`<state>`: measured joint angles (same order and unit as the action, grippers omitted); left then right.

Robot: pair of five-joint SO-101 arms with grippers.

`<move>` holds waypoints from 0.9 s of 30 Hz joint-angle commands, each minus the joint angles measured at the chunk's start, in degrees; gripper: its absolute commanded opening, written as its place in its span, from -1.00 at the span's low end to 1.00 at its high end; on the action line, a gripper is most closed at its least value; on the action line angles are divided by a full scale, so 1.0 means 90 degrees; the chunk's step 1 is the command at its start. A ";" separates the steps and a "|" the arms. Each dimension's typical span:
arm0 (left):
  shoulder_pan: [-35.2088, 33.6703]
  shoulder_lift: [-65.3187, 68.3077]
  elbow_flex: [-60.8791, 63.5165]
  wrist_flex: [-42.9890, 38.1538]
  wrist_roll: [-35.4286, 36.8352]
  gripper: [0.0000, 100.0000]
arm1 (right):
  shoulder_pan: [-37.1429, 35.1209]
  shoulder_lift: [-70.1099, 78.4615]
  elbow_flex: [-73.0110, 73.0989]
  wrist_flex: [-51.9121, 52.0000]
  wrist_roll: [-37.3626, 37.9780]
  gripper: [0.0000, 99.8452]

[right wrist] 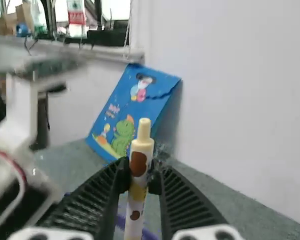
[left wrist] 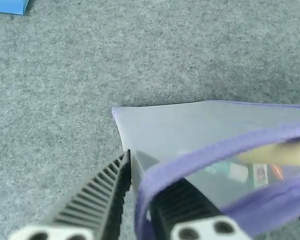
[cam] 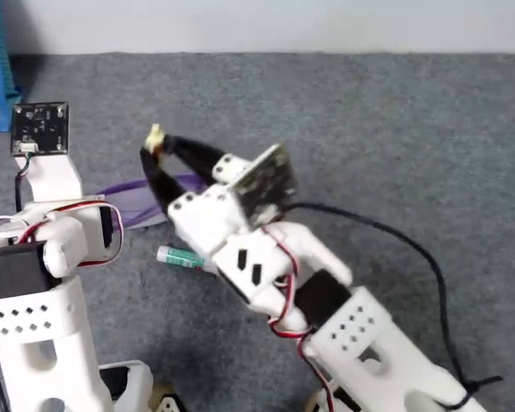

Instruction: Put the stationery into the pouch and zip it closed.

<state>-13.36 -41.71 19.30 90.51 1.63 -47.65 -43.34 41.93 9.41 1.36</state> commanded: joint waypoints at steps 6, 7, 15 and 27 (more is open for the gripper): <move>-0.0010 -0.0078 -0.0005 0.0020 0.0059 -0.97 | -0.0083 -0.0737 -0.0254 0.1363 0.0313 -0.56; -0.0010 -0.0078 -0.0005 0.0020 0.0059 -0.97 | -0.0044 -0.0855 -0.0469 0.1783 0.0264 -0.55; -0.0029 -0.0078 -0.0015 0.0010 0.0068 -0.97 | 0.1421 -0.0952 -0.1885 0.4684 -0.0508 -0.63; -0.1016 -0.0078 -0.0044 -0.0029 0.0039 -0.97 | 0.2242 0.1333 -0.1875 0.6051 -0.0527 -0.63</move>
<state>-20.57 -41.63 19.38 90.51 1.63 -27.96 -36.13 28.22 63.74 -2.86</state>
